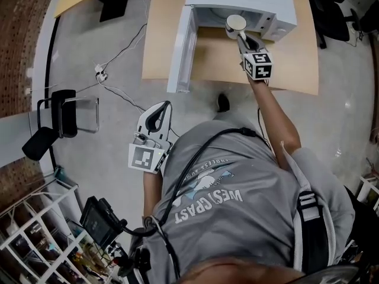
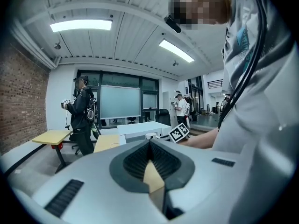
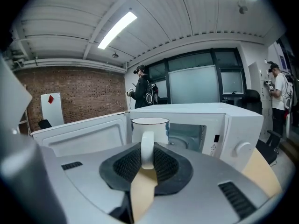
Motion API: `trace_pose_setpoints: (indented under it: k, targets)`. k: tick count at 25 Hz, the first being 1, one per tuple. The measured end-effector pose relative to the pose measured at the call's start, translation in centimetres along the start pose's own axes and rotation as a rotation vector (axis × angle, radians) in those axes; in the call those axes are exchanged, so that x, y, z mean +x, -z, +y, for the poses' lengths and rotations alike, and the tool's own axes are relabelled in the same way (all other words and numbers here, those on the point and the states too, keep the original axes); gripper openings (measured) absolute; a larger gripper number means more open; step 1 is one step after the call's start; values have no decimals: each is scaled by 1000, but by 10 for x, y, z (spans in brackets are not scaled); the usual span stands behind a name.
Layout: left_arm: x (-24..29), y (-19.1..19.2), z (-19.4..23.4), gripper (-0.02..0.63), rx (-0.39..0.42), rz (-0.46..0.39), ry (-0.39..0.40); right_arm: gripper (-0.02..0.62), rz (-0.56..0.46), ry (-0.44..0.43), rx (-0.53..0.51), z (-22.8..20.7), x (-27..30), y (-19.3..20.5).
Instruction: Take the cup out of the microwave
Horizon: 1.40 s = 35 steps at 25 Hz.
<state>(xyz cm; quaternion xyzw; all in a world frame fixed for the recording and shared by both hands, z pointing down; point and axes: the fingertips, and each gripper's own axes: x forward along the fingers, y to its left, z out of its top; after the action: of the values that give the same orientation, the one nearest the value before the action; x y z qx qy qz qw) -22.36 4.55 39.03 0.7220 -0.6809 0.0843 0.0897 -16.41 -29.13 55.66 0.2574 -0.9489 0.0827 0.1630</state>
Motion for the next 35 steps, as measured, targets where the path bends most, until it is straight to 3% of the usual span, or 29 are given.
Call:
trace_pose_setpoints:
  k: [18,35]
  targets:
    - [-134,46,-34,43,-7,-71,51,67,-133,-31,-35,109,-165,-43]
    - [-185,63,-50,43,2,-150,199,67,-217,-17,-41,174,-318,-65]
